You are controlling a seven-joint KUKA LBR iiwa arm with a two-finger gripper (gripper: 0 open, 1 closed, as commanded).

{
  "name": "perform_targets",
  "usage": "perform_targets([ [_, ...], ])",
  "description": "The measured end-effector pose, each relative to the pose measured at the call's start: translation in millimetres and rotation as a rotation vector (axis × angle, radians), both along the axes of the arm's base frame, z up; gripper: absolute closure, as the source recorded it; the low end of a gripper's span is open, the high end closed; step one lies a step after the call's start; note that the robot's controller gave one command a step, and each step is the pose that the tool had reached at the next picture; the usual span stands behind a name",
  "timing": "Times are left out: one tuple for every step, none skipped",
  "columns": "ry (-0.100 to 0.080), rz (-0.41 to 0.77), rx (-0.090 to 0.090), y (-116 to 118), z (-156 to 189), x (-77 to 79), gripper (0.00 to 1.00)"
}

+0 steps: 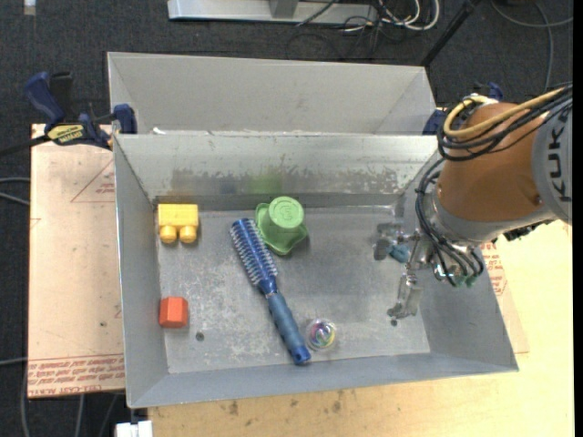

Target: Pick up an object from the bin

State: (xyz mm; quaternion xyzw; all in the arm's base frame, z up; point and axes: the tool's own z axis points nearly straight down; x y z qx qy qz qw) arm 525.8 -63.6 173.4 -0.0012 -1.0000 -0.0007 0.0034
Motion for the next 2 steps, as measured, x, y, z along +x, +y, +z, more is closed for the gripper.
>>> perform_targets([
  [-0.009, 0.266, -0.001, -74, -55, 82.8, 0.0],
  [-0.013, 0.295, 0.0, -84, -106, 126.1, 0.0],
])
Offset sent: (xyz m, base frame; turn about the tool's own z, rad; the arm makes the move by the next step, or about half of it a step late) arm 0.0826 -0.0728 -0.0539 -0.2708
